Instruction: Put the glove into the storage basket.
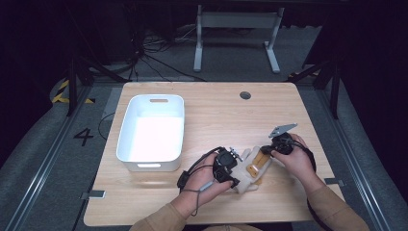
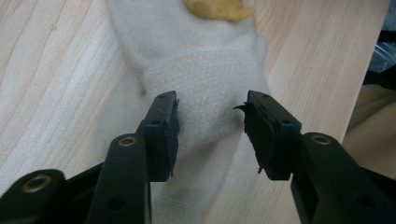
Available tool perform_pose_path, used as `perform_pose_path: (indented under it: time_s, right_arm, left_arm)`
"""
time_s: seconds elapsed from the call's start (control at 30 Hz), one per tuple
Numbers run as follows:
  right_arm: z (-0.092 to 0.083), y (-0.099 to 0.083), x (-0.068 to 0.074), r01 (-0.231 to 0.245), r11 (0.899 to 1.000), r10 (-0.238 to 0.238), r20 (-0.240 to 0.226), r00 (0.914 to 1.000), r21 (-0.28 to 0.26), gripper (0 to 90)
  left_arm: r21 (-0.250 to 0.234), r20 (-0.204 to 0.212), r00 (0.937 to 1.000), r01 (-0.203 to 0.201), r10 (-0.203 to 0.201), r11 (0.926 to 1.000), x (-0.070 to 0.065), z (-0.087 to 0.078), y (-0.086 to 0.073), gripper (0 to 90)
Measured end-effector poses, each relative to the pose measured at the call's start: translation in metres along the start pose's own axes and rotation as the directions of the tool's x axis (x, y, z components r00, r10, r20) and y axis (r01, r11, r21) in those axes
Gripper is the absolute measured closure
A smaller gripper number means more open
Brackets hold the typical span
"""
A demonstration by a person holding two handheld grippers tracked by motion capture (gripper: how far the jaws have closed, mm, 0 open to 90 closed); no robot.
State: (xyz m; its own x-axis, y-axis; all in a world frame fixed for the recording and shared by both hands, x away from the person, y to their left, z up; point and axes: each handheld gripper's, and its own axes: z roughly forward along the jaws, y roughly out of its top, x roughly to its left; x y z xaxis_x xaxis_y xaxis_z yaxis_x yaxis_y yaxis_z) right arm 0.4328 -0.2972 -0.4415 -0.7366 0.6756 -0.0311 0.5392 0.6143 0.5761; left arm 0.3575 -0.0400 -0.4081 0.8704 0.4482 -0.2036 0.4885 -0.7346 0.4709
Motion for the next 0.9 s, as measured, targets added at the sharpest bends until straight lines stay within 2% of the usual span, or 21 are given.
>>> perform_pose_path:
  time_s: [0.1,0.13,0.2,0.27,0.4,0.6,0.63,0.67,0.73,0.77,0.83,0.9]
  right_arm:
    - [-0.001,0.0,0.001,-0.003,1.0,0.003,0.002,1.0,0.001,87.5]
    - [-0.001,-0.001,0.001,-0.001,1.0,0.001,0.006,1.0,0.002,87.5]
    - [-0.002,-0.001,0.001,0.008,1.0,-0.008,0.009,0.9999,-0.001,87.6]
    - [-0.002,-0.001,0.001,0.009,1.0,-0.009,0.01,0.9999,0.001,87.7]
    - [-0.005,-0.002,0.002,0.018,1.0,-0.018,0.014,0.9997,-0.004,88.4]
    - [-0.015,-0.002,0.003,0.013,0.999,-0.012,0.019,0.9997,-0.034,88.7]
    - [-0.018,-0.002,0.003,0.009,0.999,-0.008,0.025,0.9997,-0.039,88.8]
    - [-0.026,-0.003,0.003,0.01,0.999,-0.009,0.037,0.9993,-0.045,89.0]
    - [-0.028,-0.003,0.004,0.006,0.999,-0.005,0.041,0.9992,-0.048,89.0]
    - [-0.036,-0.003,0.004,0.006,0.998,-0.004,0.04,0.9992,-0.059,89.2]
    - [-0.038,-0.003,0.004,0.005,0.998,-0.002,0.042,0.9991,-0.065,89.2]
    - [-0.048,-0.005,0.006,0.002,0.997,0.002,0.047,0.9989,-0.084,89.2]
  left_arm:
    - [0.003,-0.012,0.9999,0.005,-0.005,1.0,0.001,0.003,0.0,58.4]
    - [0.009,-0.038,0.9993,-0.006,0.006,0.9999,0.001,0.005,0.0,64.0]
    - [0.021,-0.053,0.9985,-0.009,0.01,0.9997,0.001,0.006,0.001,71.0]
    - [0.028,-0.053,0.9985,-0.013,0.014,0.9995,0.001,0.006,0.001,79.9]
    - [0.033,-0.048,0.9985,-0.023,0.025,0.9992,-0.001,0.005,0.002,85.3]
    - [0.011,-0.045,0.9983,-0.037,0.037,0.9993,-0.003,0.0,0.004,86.2]
    - [0.012,-0.033,0.9982,-0.049,0.049,0.9987,-0.003,-0.003,0.004,86.2]
    - [0.006,-0.041,0.9972,-0.063,0.063,0.998,-0.004,-0.006,0.005,86.4]
    - [0.003,-0.045,0.9967,-0.068,0.068,0.9977,-0.005,-0.008,0.006,86.4]
    - [-0.004,-0.041,0.9965,-0.073,0.073,0.9973,-0.006,-0.01,0.007,86.4]
    - [-0.006,-0.042,0.996,-0.079,0.078,0.9969,-0.006,-0.014,0.007,86.4]
    - [-0.018,-0.051,0.9952,-0.084,0.083,0.9963,-0.005,-0.021,0.007,86.4]
